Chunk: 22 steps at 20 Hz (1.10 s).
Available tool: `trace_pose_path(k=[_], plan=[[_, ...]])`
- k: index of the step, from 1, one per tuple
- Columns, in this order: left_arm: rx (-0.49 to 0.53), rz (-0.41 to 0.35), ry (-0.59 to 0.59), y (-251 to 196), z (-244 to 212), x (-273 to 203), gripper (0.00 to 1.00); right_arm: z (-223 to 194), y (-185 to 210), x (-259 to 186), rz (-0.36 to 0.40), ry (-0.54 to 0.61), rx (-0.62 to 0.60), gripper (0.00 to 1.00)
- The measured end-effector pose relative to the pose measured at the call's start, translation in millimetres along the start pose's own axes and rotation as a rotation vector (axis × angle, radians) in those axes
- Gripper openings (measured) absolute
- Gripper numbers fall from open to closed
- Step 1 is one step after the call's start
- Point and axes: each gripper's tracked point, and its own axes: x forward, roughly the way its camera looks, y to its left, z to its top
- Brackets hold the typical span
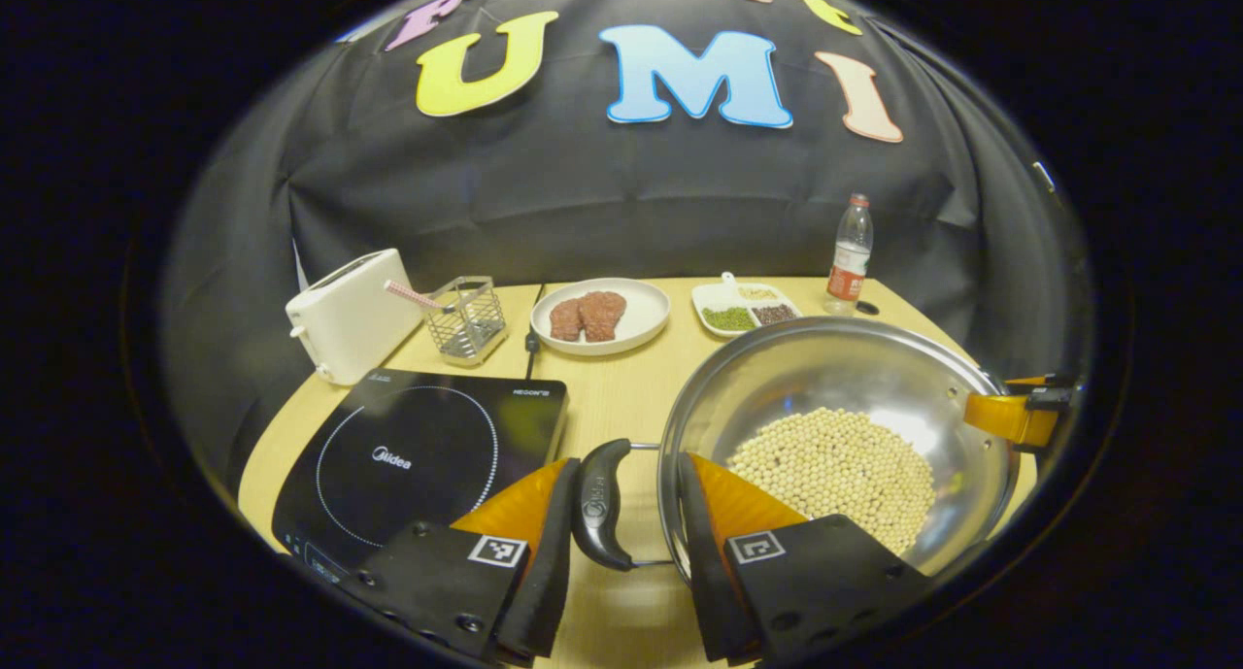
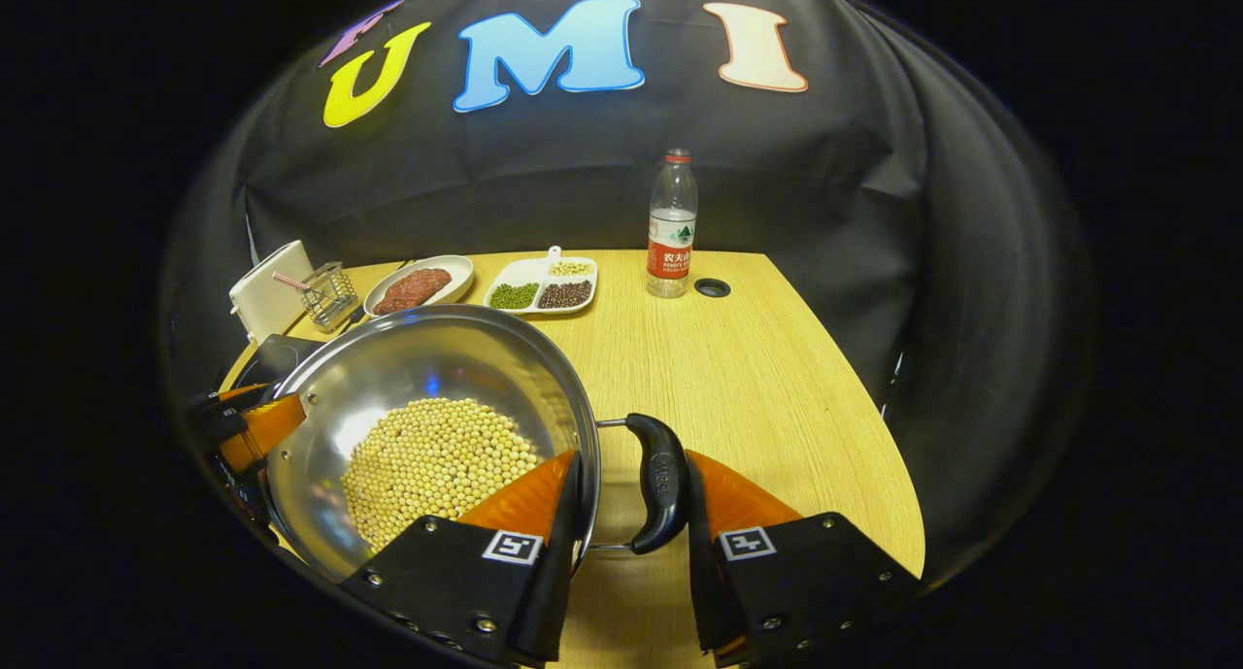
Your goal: First push the handle of the pot to place it horizontally, then grasp the pot with both hands and set it on the induction cooktop.
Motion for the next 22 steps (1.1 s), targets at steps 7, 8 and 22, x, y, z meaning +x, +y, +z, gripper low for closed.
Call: trace_pose_path(k=[7, 8, 22], plan=[[-0.003, -0.047, -0.038, 48.1, 15.4, -17.5, 0.61, 6.7, 44.1, -37.7, -0.053, -0.025, 0.022, 0.52], [0.001, -0.053, -0.044, 57.3, 17.6, -19.0, 0.61, 5.8, 53.1, -42.6, -0.058, -0.027, 0.027, 0.52], [0.029, -0.086, -0.062, 186.7, 19.6, -23.8, 0.61, -4.0, 174.0, -66.1, -0.083, -0.009, 0.087, 0.52]])
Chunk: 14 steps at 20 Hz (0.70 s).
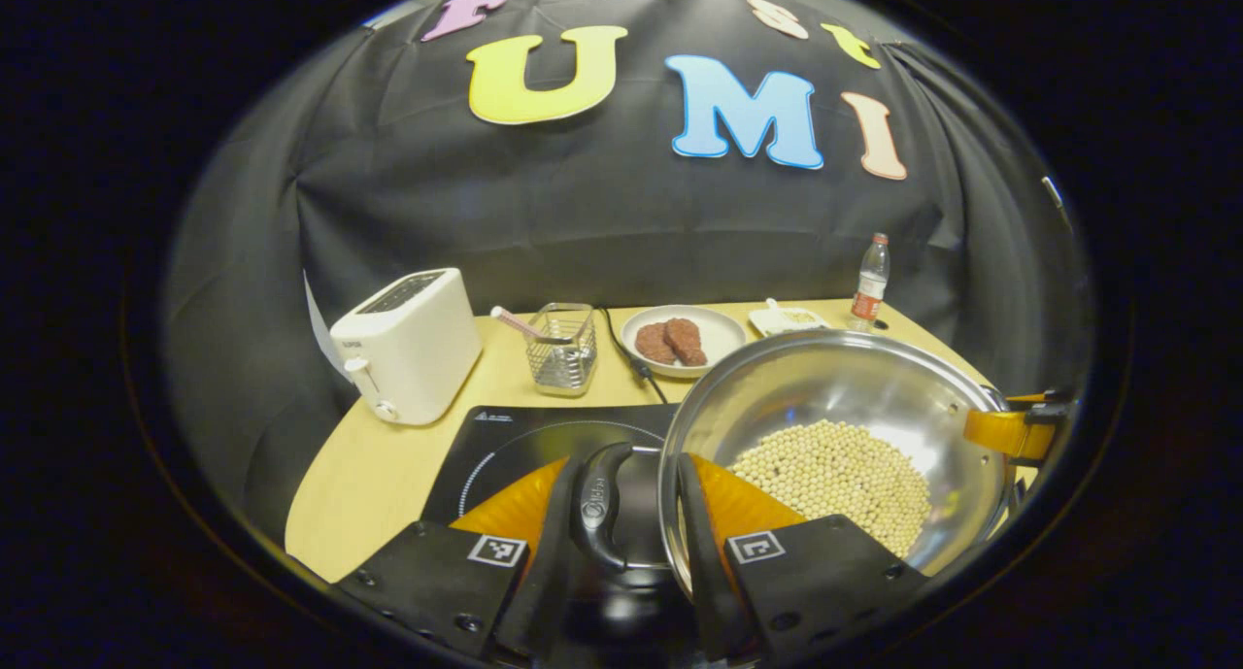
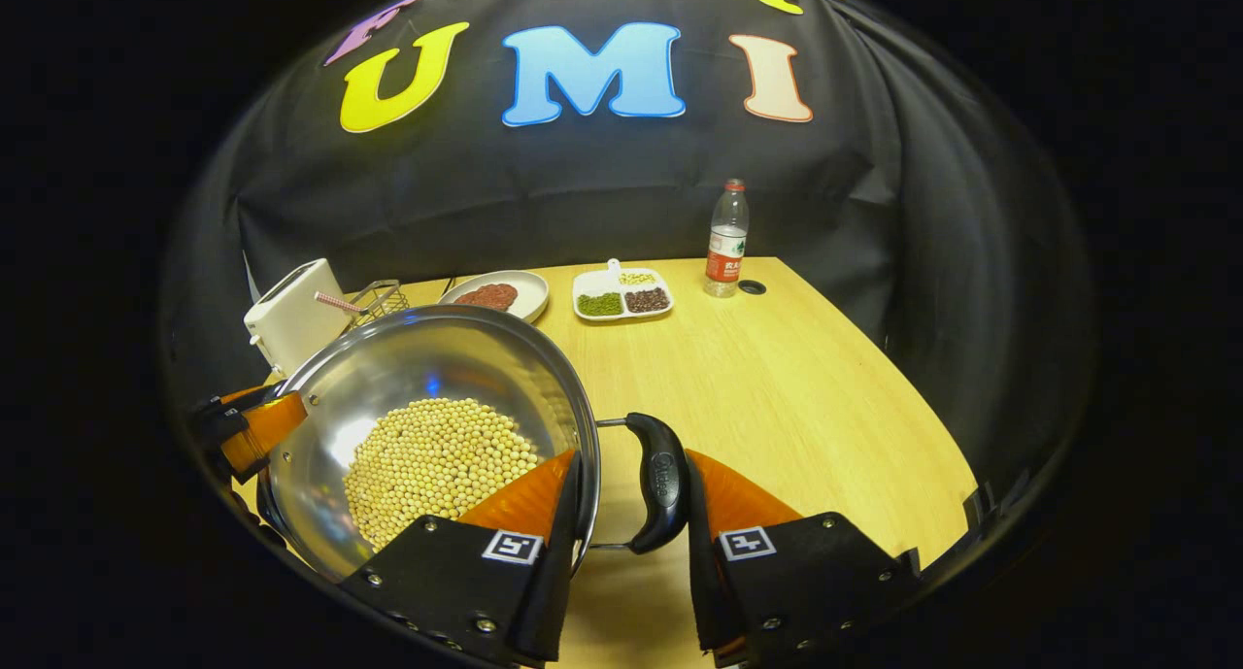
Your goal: First push the handle of the pot to place it horizontally, then grasp the pot with both hands and set it on the induction cooktop.
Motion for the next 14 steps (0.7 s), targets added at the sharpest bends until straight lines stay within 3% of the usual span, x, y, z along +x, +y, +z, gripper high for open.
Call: trace_pose_path(k=[5, 14], plan=[[-0.009, 0.01, -0.003, 48.2, -5.5, 1.5, 0.57, 2.6, 41.8, 4.2, 0.011, 0.003, -0.01, 0.52], [-0.015, 0.036, 0.02, 123.6, -17.0, 15.4, 0.61, -1.7, 112.5, 17.1, 0.051, 0.032, -0.035, 0.52]])
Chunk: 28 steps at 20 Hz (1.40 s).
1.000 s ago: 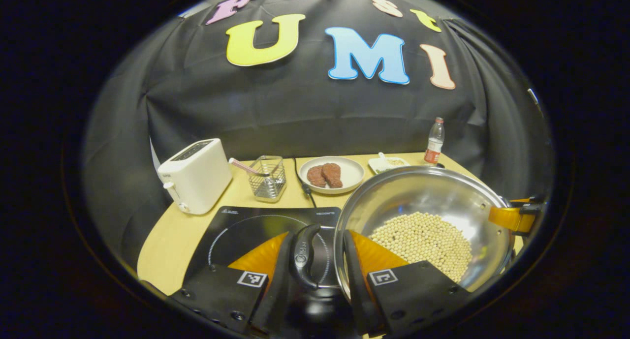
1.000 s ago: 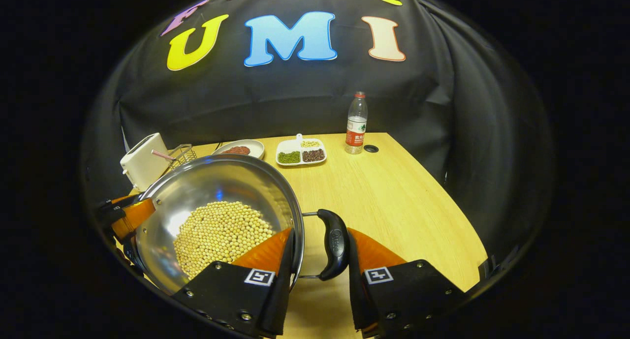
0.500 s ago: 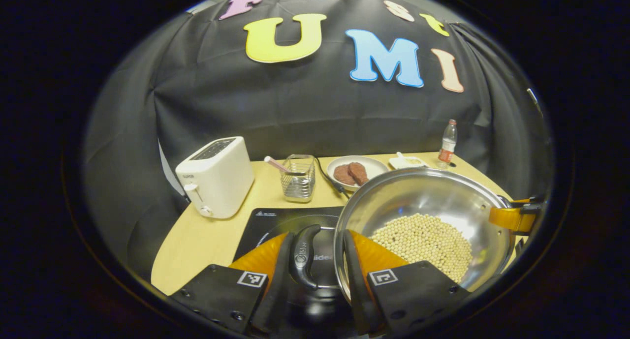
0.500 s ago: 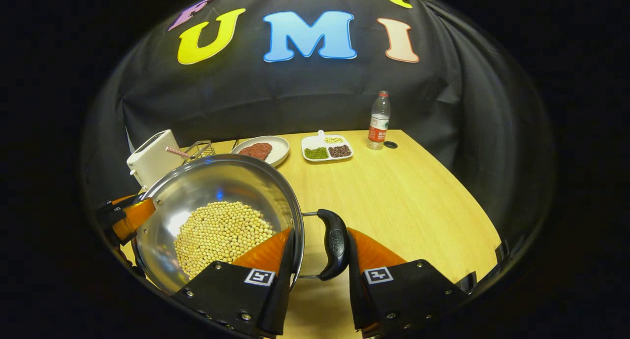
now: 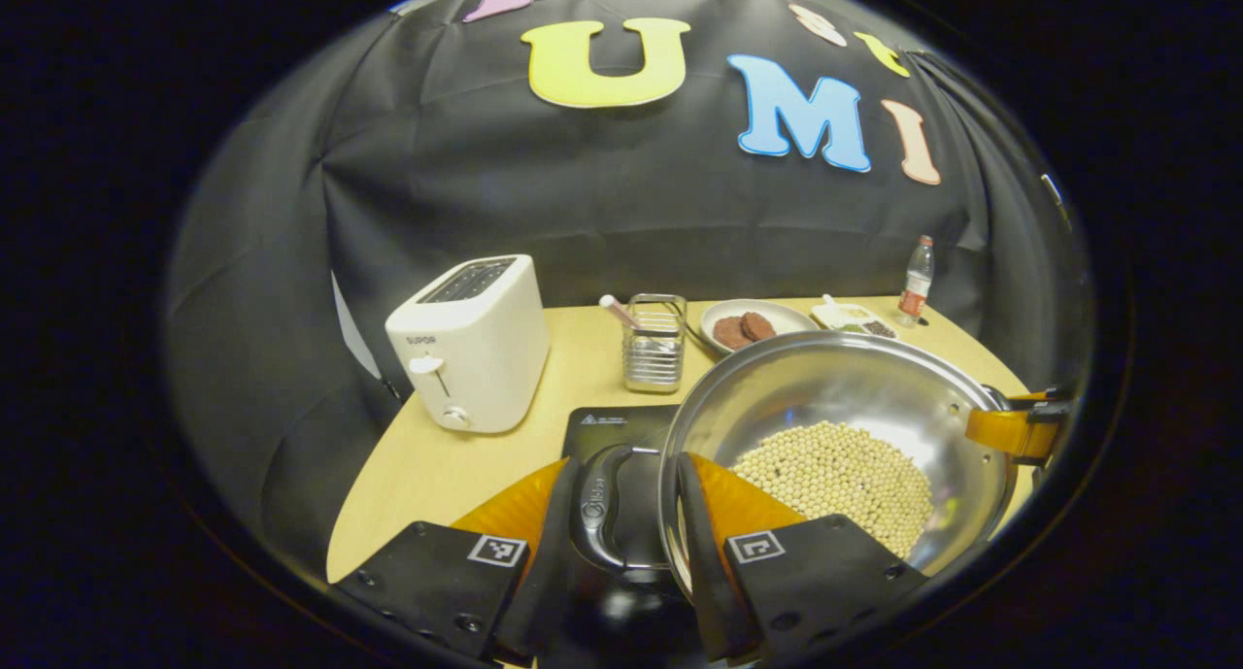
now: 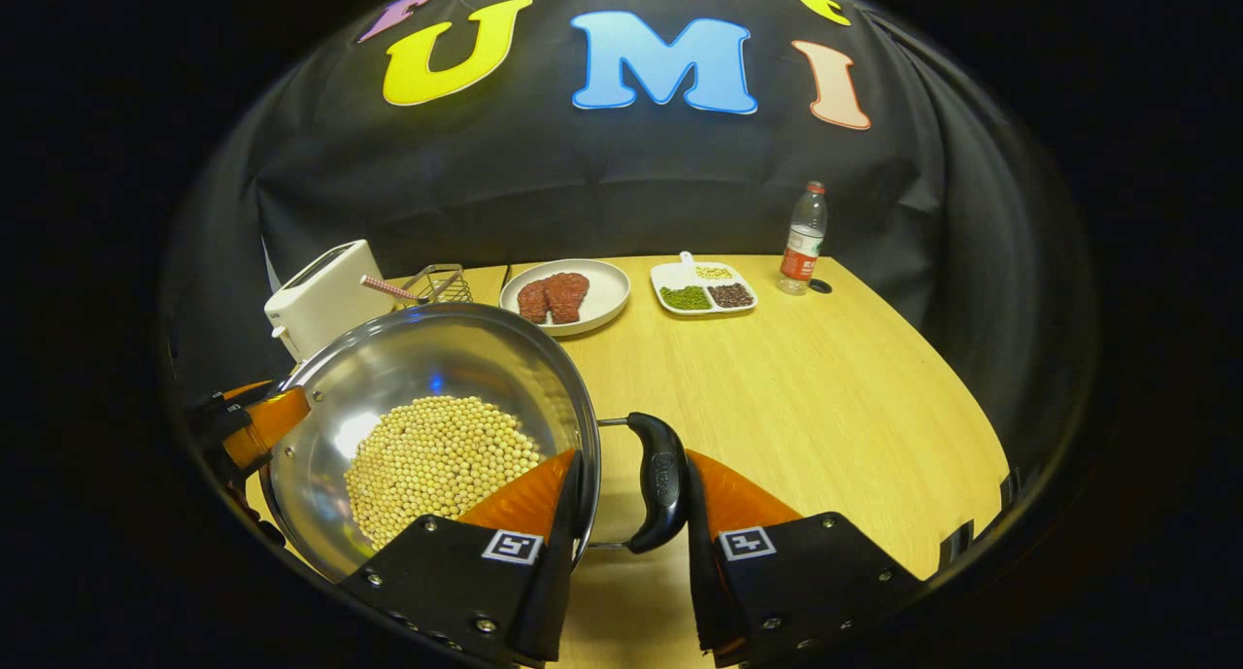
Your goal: First push the handle of the pot to place it horizontally, then grasp the pot with both hands and set it on the induction cooktop.
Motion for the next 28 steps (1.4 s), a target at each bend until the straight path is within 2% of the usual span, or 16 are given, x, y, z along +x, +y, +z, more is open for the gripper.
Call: trace_pose_path(k=[2, 3, 4, 7, 9, 11, 14, 15, 16, 17, 18, 19, 20, 21, 23, 28], plan=[[-0.008, 0.007, 0.004, 14.4, -4.8, 2.7, 0.61, -0.2, 12.0, 4.0, 0.009, 0.005, -0.014, 0.52], [-0.015, 0.01, 0.007, 19.6, -6.7, 5.1, 0.58, 1.6, 16.4, 6.1, 0.012, 0.002, -0.021, 0.52], [-0.022, 0.012, 0.01, 25.5, -9.1, 7.5, 0.61, 2.0, 21.2, 8.0, 0.015, 0.001, -0.027, 0.52], [-0.027, 0.023, 0.016, 37.3, -11.3, 13.5, 0.61, 0.9, 33.2, 14.5, 0.025, 0.006, -0.033, 0.52], [-0.016, 0.032, 0.009, 42.8, -10.9, 14.9, 0.57, -0.7, 38.6, 19.2, 0.036, 0.011, -0.026, 0.52], [-0.005, 0.039, 0.007, 48.9, -12.0, 18.3, 0.62, -1.3, 43.4, 22.5, 0.044, 0.016, -0.023, 0.52], [-0.009, 0.042, -0.002, 54.8, -11.4, 18.2, 0.64, -1.6, 47.4, 24.7, 0.054, 0.016, -0.016, 0.52], [-0.015, 0.043, -0.005, 55.4, -11.0, 18.1, 0.6, -1.1, 47.0, 25.7, 0.06, 0.013, -0.014, 0.52], [-0.021, 0.047, -0.012, 55.2, -12.9, 15.7, 0.66, -2.7, 48.8, 25.6, 0.073, 0.012, -0.01, 0.53], [-0.031, 0.055, -0.028, 56.3, -9.6, 12.5, 0.68, -1.1, 49.4, 23.3, 0.083, 0.0, -0.018, 0.55], [-0.04, 0.061, -0.057, 55.6, -2.0, 6.5, 0.71, 4.3, 47.8, 20.9, 0.093, -0.028, -0.035, 0.63], [-0.045, 0.07, -0.09, 54.8, 8.5, -0.8, 0.86, 10.9, 43.3, 15.0, 0.093, -0.061, -0.056, 0.71], [-0.04, 0.076, -0.123, 52.1, 22.7, -8.8, 1.0, 15.4, 35.9, 7.5, 0.08, -0.093, -0.075, 0.95], [-0.029, 0.083, -0.154, 49.1, 26.4, -16.3, 0.94, 21.1, 30.5, 3.0, 0.082, -0.12, -0.085, 1.0], [-0.005, 0.08, -0.206, 36.3, 44.9, -38.0, 1.0, 33.2, 17.8, -16.3, 0.078, -0.178, -0.097, 0.98], [-0.028, 0.062, -0.328, -16.0, 83.5, -96.5, 0.93, 63.3, -29.8, -70.9, 0.062, -0.312, -0.103, 0.98]])
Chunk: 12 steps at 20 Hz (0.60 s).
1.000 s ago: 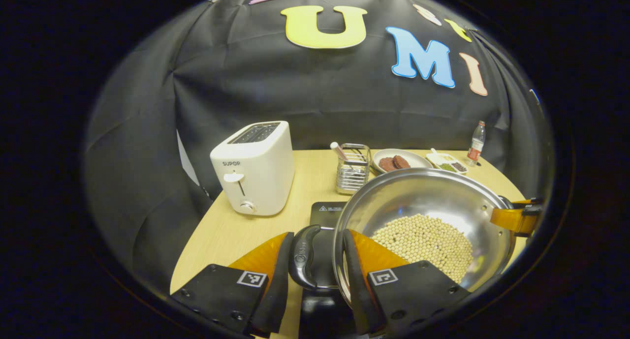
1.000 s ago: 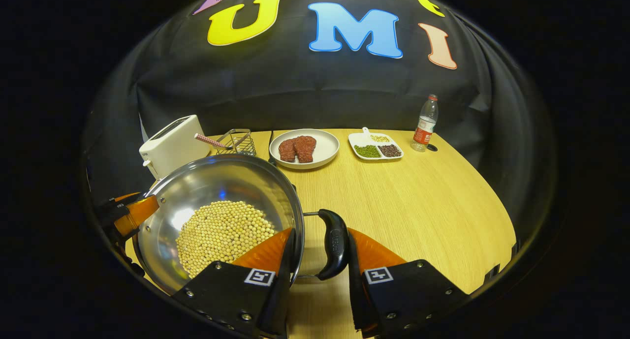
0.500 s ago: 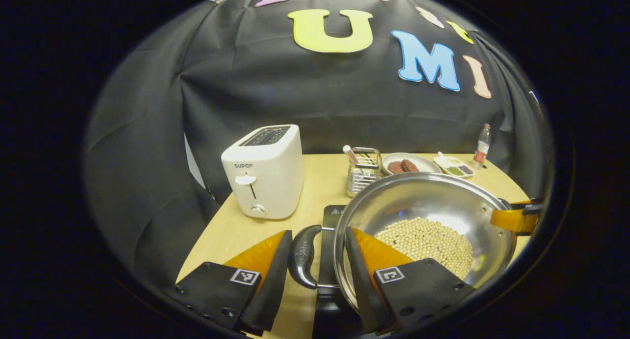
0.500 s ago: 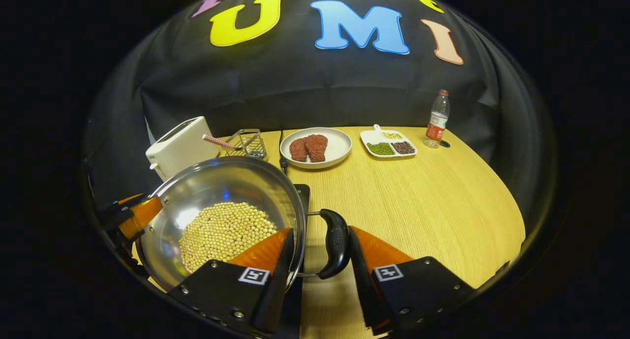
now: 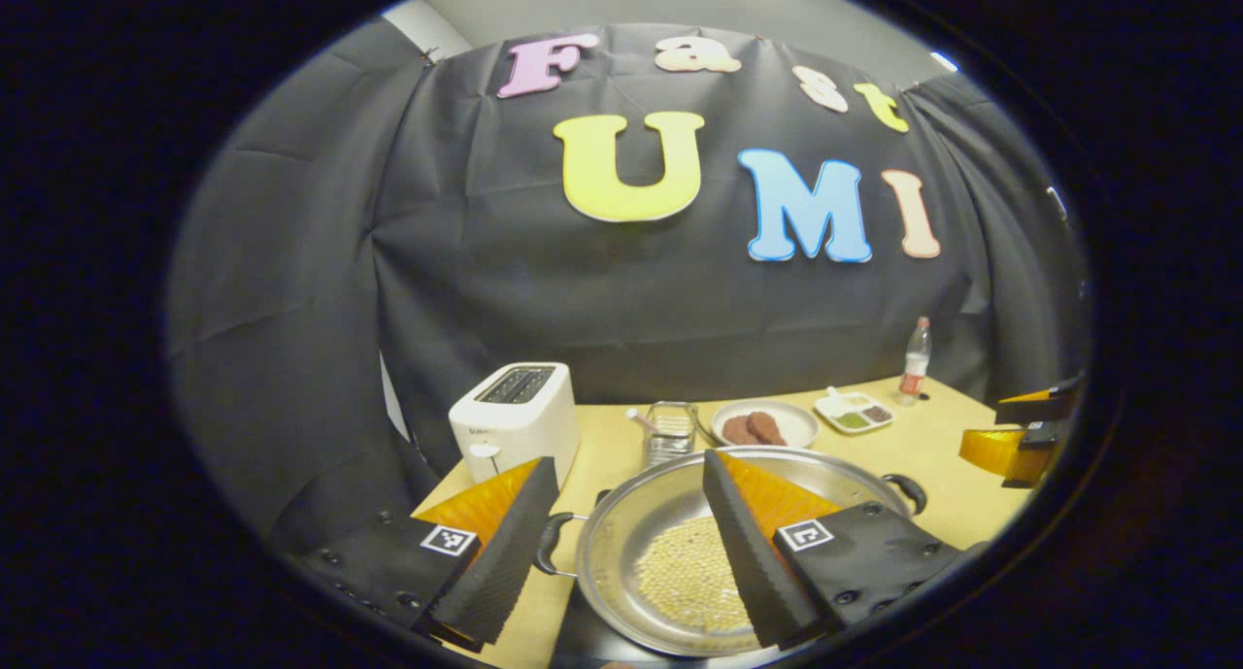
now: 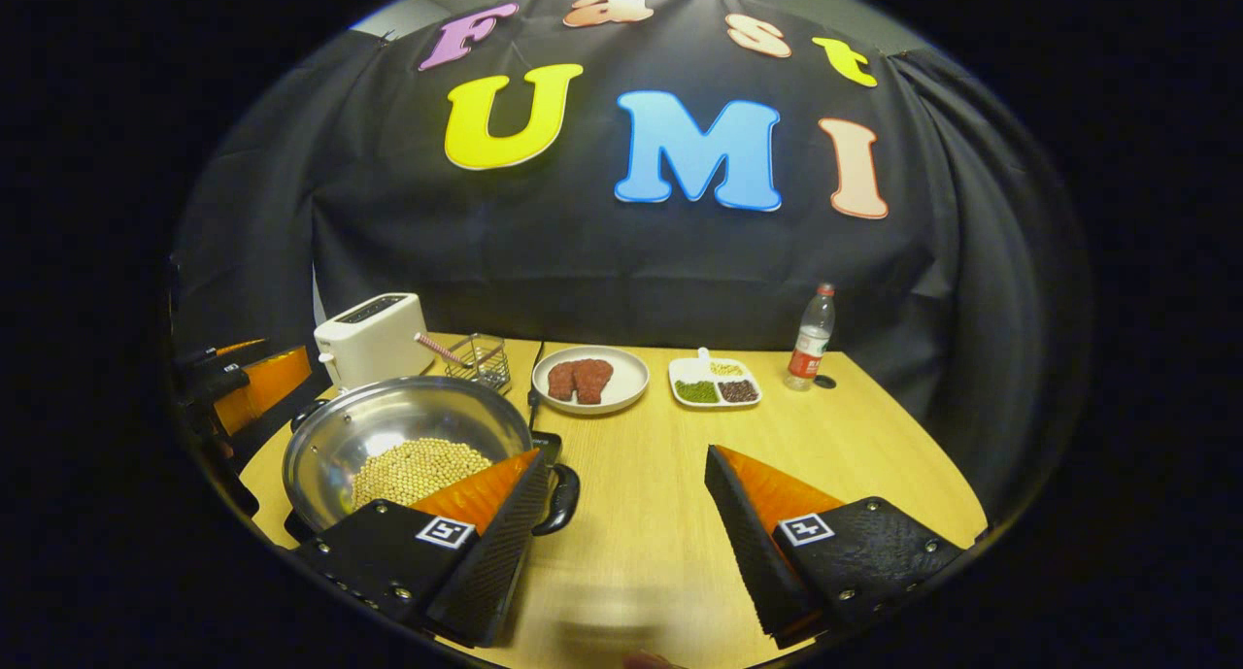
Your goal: First push the handle of the pot to place it horizontally, then grasp the pot with both hands and set it on the induction cooktop.
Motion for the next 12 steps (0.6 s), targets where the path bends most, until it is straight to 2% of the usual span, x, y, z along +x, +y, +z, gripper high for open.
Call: trace_pose_path(k=[1, 2, 4, 6, 7, 9, 10, 12], plan=[[-0.007, 0.0, -0.013, -10.9, 7.8, -10.6, 1.0, 8.0, -10.2, -11.8, -0.002, -0.023, 0.002, 0.98], [-0.01, -0.001, -0.028, -22.0, 16.6, -20.3, 0.93, 12.3, -19.4, -22.4, 0.0, -0.041, 0.004, 0.98], [-0.009, -0.004, -0.062, -46.2, 33.9, -41.4, 0.97, 20.1, -40.2, -47.2, 0.001, -0.068, 0.009, 0.98], [-0.006, -0.002, -0.091, -69.9, 49.1, -62.3, 0.93, 26.7, -62.0, -71.1, -0.004, -0.092, 0.007, 0.98], [-0.004, -0.001, -0.103, -81.8, 56.0, -73.6, 0.97, 28.9, -73.9, -82.9, -0.008, -0.102, 0.003, 0.98], [0.0, -0.011, -0.128, -110.7, 67.3, -92.6, 0.97, 33.9, -96.5, -104.2, -0.018, -0.127, 0.01, 0.98], [-0.003, -0.021, -0.134, -124.5, 71.0, -103.3, 1.0, 35.7, -106.5, -113.7, -0.018, -0.141, 0.02, 0.98], [-0.011, -0.032, -0.152, -147.8, 81.0, -123.1, 0.97, 39.1, -125.8, -132.5, -0.023, -0.167, 0.039, 0.98]])
